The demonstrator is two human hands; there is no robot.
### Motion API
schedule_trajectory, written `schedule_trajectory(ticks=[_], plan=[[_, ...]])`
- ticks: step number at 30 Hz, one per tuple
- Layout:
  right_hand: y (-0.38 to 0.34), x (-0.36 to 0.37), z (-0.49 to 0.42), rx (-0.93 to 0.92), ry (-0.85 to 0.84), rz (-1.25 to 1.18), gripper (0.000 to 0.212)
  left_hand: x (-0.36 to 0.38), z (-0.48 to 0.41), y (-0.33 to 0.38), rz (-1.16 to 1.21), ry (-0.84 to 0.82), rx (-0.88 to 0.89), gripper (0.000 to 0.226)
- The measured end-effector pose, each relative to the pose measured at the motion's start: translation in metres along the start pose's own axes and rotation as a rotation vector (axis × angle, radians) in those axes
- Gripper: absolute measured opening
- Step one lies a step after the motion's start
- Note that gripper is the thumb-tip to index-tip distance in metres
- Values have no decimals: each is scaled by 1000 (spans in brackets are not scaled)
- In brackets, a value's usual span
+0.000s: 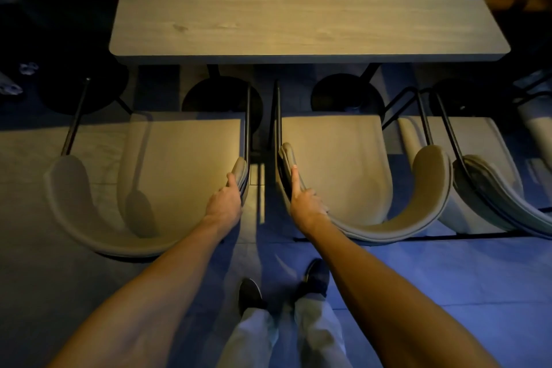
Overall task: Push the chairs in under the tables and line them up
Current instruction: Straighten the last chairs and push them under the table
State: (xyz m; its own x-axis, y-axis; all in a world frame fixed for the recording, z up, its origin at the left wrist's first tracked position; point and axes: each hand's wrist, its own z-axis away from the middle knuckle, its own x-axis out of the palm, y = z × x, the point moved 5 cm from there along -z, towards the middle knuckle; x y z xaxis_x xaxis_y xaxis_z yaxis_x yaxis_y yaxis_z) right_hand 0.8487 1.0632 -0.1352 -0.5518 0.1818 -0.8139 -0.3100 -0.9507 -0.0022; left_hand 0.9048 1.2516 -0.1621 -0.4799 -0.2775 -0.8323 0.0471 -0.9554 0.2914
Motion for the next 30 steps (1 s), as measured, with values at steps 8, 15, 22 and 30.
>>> schedule_trajectory(ticks=[8,15,22,30], plan=[[1,1,-5,6,-8,-29,97,-2,-7,10,64,-16,-6,58],[3,5,-7,6,8,-29,96,-3,-6,10,25,1,0,57],[4,4,-7,-8,33,13,95,2,-1,13,-11,39,-2,56],[6,4,-8,-16,30,-50,94,-2,-1,16,-13,34,-1,51]])
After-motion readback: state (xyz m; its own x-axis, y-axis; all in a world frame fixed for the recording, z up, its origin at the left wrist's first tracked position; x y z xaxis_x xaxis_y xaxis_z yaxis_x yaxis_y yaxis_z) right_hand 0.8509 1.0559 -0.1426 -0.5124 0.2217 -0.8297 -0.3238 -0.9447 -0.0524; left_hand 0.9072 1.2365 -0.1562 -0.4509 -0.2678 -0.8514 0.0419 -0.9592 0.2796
